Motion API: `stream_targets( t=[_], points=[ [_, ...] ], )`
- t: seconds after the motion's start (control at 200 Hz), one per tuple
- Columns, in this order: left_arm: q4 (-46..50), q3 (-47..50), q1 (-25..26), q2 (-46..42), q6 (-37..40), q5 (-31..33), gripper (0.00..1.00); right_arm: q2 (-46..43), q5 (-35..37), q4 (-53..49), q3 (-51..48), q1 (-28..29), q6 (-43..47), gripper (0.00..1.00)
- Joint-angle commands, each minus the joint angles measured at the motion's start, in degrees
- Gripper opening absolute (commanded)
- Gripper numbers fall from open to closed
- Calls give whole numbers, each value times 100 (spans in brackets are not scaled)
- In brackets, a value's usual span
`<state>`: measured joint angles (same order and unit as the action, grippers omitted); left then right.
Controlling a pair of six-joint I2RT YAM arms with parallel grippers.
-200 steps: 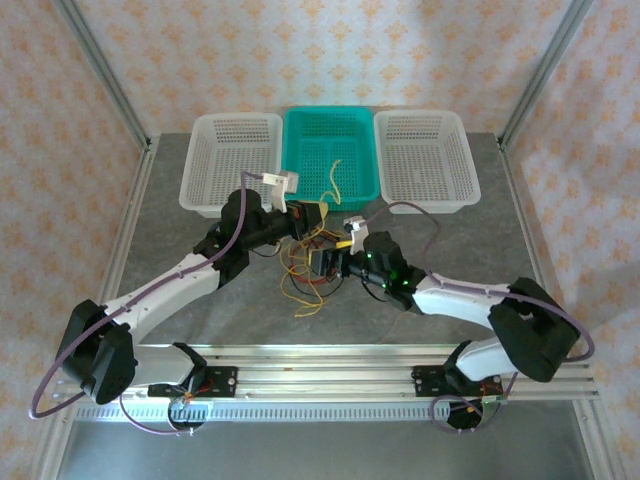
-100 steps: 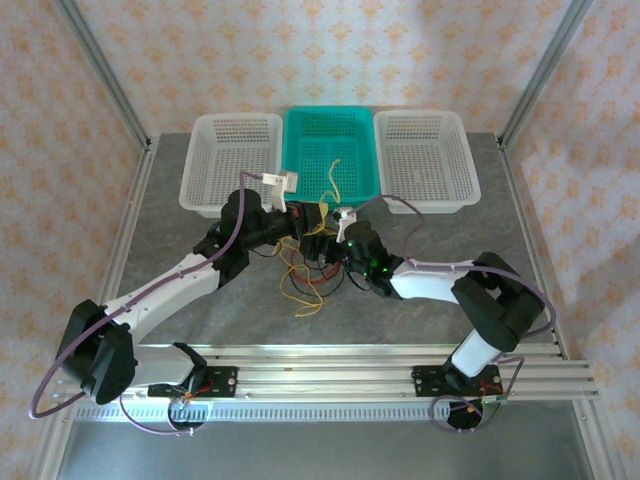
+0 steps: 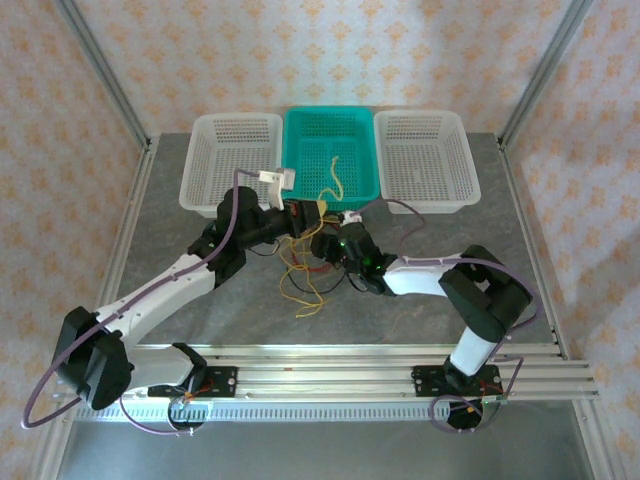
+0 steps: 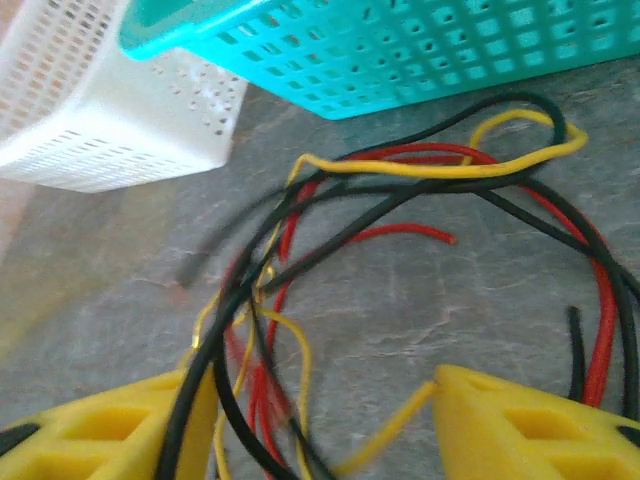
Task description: Untangle the cables
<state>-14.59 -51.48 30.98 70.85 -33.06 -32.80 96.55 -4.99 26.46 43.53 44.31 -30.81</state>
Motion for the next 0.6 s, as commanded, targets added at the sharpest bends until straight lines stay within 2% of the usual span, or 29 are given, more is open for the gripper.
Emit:
stream_targets(
  t=[0.0,0.12,0.22,0.315,0.461,0.596],
  points=[
    [960,-474,-49,-166,532,462,0,-140,420,-216,-46,16,-127,48],
    [1810,-789,-63,-127,925,864,0,-373,482,-230,-257,16,-145,37],
    [2267,-974,-68,-116,1142,1133,0,-597,428,-194,-446,9,-87,36],
    [2446,-1101,-89,-157,1257,1112,0,-799,204,-113,-608,14,64,35],
    [2363,-1163,-151,-294,1204,937,0,-1230,-120,-109,-810,15,364,41],
    [2222,-1197,-364,-288,957,794,0,-1873,22,-269,-1024,7,562,55]
  ],
)
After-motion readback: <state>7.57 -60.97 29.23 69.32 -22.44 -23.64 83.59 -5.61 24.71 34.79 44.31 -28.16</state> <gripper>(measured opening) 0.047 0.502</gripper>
